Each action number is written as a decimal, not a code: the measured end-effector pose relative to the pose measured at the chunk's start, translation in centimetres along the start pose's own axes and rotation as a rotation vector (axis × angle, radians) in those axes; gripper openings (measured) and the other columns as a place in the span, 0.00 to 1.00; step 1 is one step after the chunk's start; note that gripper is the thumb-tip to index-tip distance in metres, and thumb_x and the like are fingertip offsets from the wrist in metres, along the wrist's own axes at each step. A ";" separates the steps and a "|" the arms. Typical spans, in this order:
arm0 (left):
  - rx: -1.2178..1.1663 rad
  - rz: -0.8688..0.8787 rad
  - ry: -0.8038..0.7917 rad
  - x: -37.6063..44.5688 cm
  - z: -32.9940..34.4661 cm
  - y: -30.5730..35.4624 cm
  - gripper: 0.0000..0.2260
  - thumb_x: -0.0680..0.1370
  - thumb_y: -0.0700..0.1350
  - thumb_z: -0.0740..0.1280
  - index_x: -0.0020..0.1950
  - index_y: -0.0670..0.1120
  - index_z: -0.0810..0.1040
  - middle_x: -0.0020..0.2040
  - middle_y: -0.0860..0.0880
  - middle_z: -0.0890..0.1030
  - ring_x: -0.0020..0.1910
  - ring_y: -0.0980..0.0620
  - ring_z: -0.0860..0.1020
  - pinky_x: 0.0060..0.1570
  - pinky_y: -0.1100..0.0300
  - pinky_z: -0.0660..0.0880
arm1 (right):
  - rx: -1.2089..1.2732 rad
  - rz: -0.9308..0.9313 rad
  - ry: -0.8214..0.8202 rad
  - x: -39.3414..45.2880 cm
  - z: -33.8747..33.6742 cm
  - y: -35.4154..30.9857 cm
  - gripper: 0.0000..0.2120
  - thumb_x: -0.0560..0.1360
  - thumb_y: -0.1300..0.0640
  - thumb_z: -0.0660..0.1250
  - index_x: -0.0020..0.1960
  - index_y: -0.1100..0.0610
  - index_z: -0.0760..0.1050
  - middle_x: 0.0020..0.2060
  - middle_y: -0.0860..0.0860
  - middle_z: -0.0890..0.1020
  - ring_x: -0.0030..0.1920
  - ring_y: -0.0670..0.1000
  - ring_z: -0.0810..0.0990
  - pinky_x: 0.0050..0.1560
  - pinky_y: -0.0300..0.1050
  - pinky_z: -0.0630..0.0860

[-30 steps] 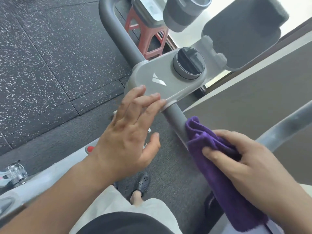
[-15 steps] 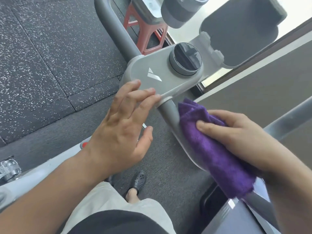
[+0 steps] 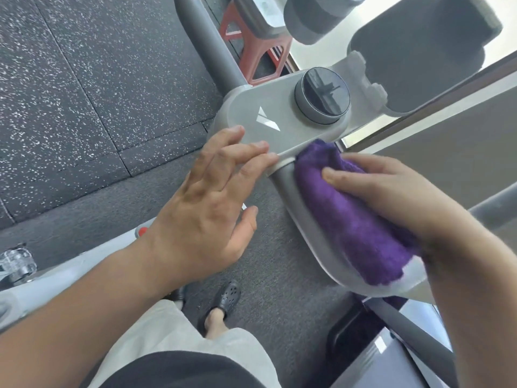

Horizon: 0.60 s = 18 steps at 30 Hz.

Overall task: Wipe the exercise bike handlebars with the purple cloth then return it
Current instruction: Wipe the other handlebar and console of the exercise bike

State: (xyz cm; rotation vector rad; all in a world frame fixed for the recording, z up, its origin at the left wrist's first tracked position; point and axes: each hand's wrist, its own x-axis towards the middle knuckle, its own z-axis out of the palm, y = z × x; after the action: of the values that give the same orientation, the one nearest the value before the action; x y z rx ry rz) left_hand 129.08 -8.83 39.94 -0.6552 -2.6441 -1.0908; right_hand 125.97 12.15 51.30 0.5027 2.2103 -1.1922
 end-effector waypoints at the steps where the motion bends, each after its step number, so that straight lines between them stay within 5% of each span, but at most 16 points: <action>1: 0.003 0.010 0.003 0.0 0.0 0.0 0.27 0.72 0.38 0.69 0.72 0.40 0.71 0.69 0.40 0.72 0.76 0.39 0.62 0.79 0.52 0.55 | 0.031 -0.018 0.001 0.4 0.3 -0.4 0.05 0.74 0.55 0.73 0.49 0.52 0.85 0.41 0.56 0.88 0.37 0.53 0.84 0.36 0.44 0.83; 6: 0.010 0.037 0.012 -0.1 0.1 -0.3 0.27 0.73 0.39 0.69 0.72 0.39 0.71 0.69 0.41 0.71 0.76 0.39 0.62 0.79 0.52 0.55 | -0.256 -0.138 0.108 -2.0 0.2 1.3 0.07 0.73 0.49 0.72 0.50 0.43 0.83 0.39 0.48 0.88 0.37 0.48 0.86 0.41 0.47 0.83; 11: -0.001 0.035 0.018 -0.1 0.3 -0.4 0.27 0.73 0.39 0.68 0.73 0.39 0.71 0.69 0.42 0.71 0.76 0.41 0.61 0.79 0.50 0.56 | -0.457 -0.290 0.291 -4.7 2.4 2.3 0.09 0.72 0.43 0.71 0.52 0.33 0.79 0.44 0.36 0.83 0.44 0.38 0.81 0.42 0.33 0.76; 13: -0.006 0.034 0.016 -0.1 0.2 -0.5 0.28 0.72 0.38 0.69 0.73 0.38 0.71 0.68 0.39 0.73 0.75 0.40 0.61 0.79 0.50 0.56 | -0.532 -0.357 0.361 -3.4 4.2 1.5 0.11 0.72 0.41 0.68 0.54 0.34 0.78 0.46 0.39 0.81 0.46 0.39 0.78 0.44 0.32 0.72; 18: -0.020 0.046 -0.006 -0.3 0.1 -0.8 0.29 0.73 0.39 0.69 0.74 0.37 0.69 0.71 0.40 0.72 0.77 0.40 0.60 0.79 0.50 0.56 | -0.797 -0.508 0.574 -2.8 7.7 1.1 0.12 0.75 0.43 0.67 0.57 0.44 0.80 0.49 0.47 0.79 0.45 0.53 0.80 0.38 0.47 0.77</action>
State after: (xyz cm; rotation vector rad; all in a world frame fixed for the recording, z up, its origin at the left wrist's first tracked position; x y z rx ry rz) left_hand 128.98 -9.37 39.22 -0.7204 -2.6134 -1.1050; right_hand 131.07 6.09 49.03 -0.0830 3.1656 -0.2680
